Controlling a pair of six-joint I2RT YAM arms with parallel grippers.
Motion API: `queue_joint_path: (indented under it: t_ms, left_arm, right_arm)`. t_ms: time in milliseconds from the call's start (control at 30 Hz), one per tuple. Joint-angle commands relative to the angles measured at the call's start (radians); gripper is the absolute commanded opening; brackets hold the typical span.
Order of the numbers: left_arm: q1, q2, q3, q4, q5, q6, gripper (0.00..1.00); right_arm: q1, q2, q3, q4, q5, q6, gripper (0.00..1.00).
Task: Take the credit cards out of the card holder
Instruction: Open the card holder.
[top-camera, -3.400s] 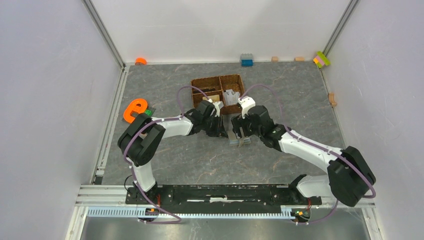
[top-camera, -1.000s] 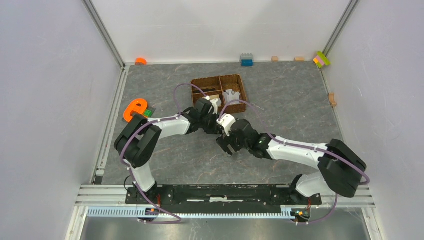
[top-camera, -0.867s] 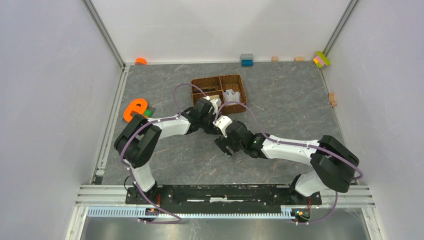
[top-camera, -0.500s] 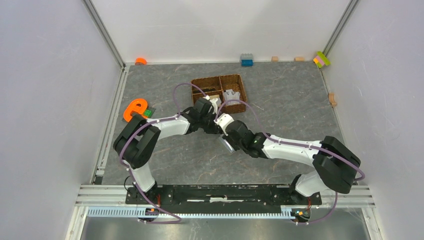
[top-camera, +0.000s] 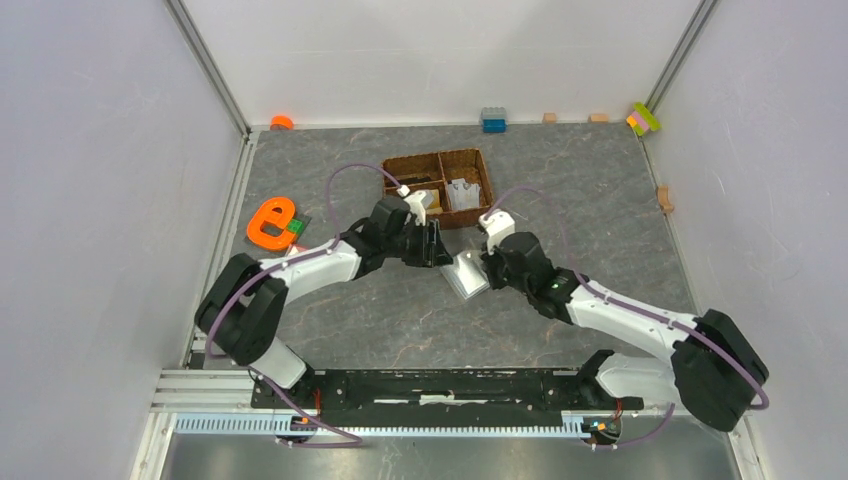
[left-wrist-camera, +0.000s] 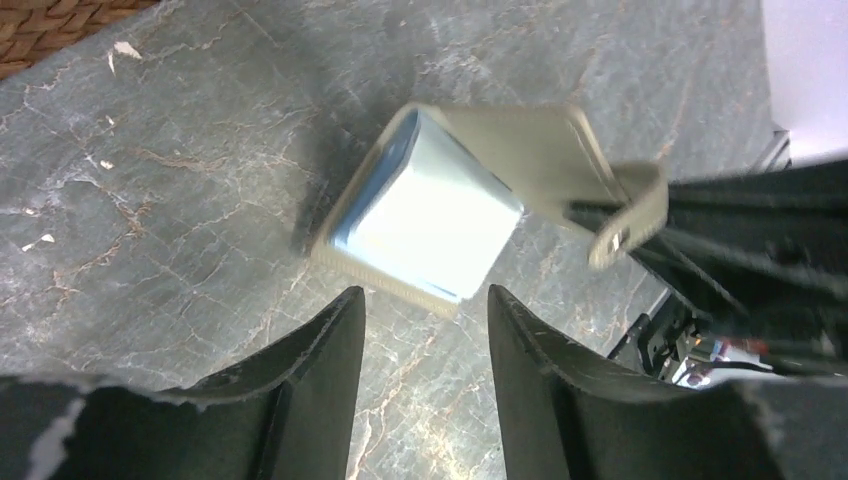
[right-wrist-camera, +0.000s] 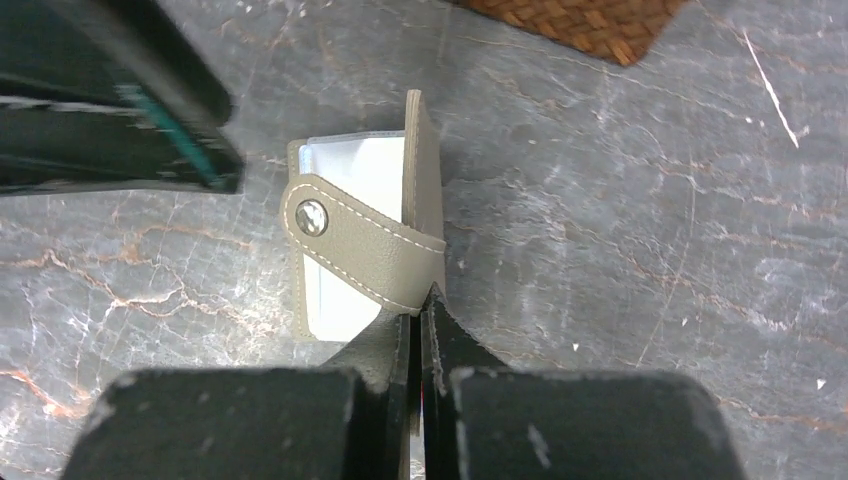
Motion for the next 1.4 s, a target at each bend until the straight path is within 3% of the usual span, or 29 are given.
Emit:
queue_joint_path:
  t_ms: [0,300,833,1367]
  left_arm:
    - [0.0,-0.113,-0.066,0.125,-0.001,-0.01,0.57]
    - [0.012,-0.163,-0.14,0.291,0.097,-0.059,0.58]
    - [0.014,-0.233,-0.264,0.577,0.175,-0.12,0.62]
    - [0.012,-0.251,-0.335,0.853,0.304,-0.184,0.64]
  right_arm:
    - [-0.102,-0.081,-0.064,0.152,-0.18,0.087,0.0]
    - [-0.226,-0.284,-0.211,0.334,-0.385,0.176,0.0]
    - [-0.242,-0.74,-0.359,0.467,-0.314,0.211,0.0]
    - [-0.241,-0.785,-0.397,0.628,-0.514,0.261,0.0]
